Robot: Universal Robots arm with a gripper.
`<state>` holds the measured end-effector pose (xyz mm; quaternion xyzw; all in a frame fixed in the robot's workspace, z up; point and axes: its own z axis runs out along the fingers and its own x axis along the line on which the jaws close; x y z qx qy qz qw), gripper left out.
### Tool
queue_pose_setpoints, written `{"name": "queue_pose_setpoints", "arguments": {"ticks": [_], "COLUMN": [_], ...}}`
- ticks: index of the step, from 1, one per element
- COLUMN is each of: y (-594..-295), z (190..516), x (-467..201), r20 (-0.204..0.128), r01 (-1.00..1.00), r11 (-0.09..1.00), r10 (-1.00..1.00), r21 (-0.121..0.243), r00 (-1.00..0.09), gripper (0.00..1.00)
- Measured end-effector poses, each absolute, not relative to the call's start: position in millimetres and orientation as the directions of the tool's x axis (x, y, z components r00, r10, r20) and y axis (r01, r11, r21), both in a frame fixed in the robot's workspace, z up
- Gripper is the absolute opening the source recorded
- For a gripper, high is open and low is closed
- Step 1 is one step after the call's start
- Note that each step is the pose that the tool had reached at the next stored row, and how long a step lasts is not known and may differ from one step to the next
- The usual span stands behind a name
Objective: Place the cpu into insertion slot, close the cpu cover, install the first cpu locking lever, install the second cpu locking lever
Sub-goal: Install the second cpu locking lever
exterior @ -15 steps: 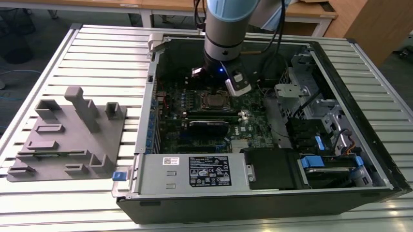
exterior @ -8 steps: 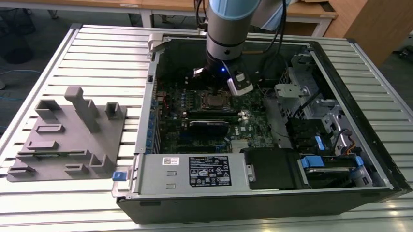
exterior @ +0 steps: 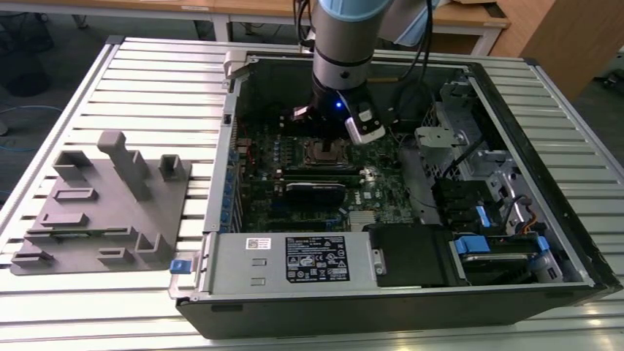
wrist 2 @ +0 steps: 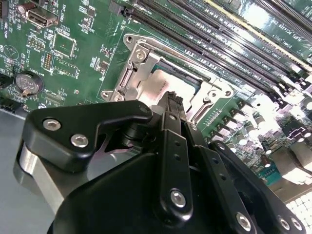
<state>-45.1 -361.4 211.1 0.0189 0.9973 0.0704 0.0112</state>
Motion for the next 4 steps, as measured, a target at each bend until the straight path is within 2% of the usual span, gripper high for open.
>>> {"name": "queue_pose_setpoints", "arguments": {"ticks": [4], "y": [-361.4], "z": [211.1], "x": [-45.1], "r20": [-0.020], "r01": [0.036], "r11": [0.989], "r10": [0.039], "r21": [0.140], "r00": [-0.999], "gripper": [0.11]}}
